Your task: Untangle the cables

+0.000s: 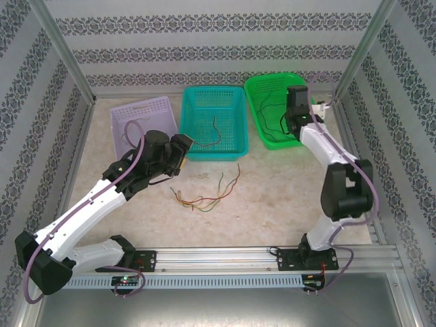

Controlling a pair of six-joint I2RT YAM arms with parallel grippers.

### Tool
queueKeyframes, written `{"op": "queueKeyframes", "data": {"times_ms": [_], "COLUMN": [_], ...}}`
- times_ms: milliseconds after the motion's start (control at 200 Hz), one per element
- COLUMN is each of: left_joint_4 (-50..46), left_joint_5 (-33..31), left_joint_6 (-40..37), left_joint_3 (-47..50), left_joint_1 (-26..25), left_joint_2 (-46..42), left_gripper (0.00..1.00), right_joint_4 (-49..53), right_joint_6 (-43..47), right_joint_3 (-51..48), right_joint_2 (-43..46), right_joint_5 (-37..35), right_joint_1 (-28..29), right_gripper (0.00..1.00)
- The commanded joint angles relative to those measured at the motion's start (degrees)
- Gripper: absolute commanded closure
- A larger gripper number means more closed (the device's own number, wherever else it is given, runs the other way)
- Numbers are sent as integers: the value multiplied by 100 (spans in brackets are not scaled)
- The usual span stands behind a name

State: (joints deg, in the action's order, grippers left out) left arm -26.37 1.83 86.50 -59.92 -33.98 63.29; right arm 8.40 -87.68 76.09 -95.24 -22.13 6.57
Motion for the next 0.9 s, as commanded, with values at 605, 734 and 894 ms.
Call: {"op": "queueKeyframes", "data": {"times_ms": [605, 734, 894], "left_joint_4": [-493, 240, 432], "left_joint_5": [1311, 1352, 1429], "left_joint_6": [-90, -282, -500], "left_joint_3": [2289, 2439, 2438], "left_joint_1": [699, 686, 664], "left_joint_2": [437, 694, 1023], "left_gripper": [34, 34, 38], "right_joint_4": [452, 318, 97], "right_joint_6": [3012, 2108, 1207], "right_joint_3": [-4053, -4484, -4846], "right_joint_2": [3971, 3941, 3683], "right_joint_5": [2220, 2197, 2271], "right_joint_1": [2884, 3076, 3118], "right_gripper": [44, 45, 46]}}
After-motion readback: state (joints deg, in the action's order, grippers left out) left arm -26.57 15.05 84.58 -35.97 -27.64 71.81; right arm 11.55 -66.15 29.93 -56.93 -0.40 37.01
